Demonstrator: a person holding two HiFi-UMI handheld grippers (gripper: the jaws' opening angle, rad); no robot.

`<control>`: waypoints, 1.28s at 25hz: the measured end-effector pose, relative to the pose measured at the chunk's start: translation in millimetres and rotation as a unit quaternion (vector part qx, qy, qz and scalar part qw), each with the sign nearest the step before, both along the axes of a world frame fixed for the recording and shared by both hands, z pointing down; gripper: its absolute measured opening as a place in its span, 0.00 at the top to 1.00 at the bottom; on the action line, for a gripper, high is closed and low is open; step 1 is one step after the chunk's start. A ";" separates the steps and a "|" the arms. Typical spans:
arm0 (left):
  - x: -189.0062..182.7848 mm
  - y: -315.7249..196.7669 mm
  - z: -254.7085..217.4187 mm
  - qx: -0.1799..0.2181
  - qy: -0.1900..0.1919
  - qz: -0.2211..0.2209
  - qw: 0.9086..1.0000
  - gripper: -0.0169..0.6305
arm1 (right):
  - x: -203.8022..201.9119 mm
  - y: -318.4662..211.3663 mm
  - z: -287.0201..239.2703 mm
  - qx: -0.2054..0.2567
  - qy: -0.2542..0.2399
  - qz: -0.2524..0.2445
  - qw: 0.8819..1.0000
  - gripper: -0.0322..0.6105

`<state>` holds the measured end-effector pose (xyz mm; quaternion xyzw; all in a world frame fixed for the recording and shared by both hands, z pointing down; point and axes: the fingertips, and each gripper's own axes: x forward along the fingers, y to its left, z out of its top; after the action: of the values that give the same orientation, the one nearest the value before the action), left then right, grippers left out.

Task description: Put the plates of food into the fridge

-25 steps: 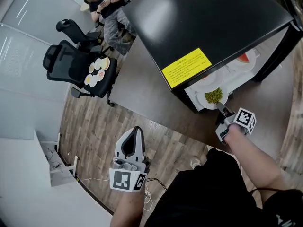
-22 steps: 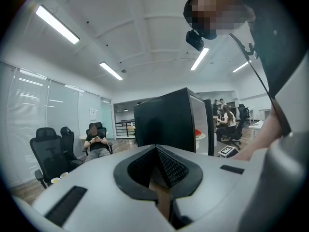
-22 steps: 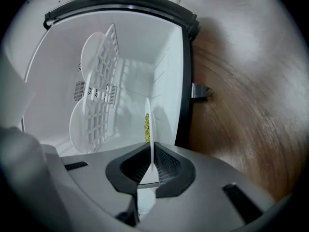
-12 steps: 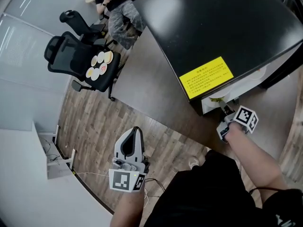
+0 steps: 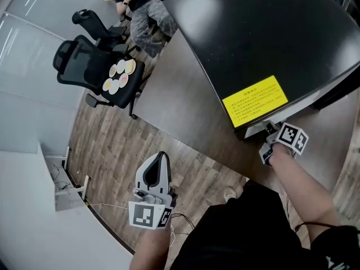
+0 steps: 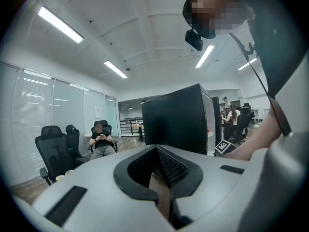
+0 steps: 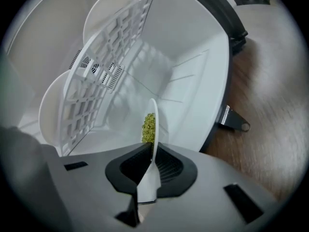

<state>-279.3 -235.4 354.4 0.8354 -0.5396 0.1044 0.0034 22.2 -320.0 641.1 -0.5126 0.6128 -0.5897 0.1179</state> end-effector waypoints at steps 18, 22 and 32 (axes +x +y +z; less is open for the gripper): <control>-16.3 3.0 -8.4 0.013 -0.008 -0.015 1.000 0.97 | 3.8 -8.0 14.3 -0.009 0.212 -0.087 0.973 0.74; -17.9 3.2 -10.0 0.013 -0.010 -0.017 1.000 0.97 | 4.8 -7.2 15.7 -0.006 0.270 -0.118 0.955 0.71; -18.2 7.5 -17.8 0.020 -0.009 -0.015 1.000 0.97 | -3.6 -3.2 13.8 -0.003 0.311 -0.180 0.933 0.61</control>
<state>-297.5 -227.9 336.5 0.8260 -0.5544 0.1008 -0.0163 18.6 -323.2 654.9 -0.5520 0.6992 -0.4136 -0.1883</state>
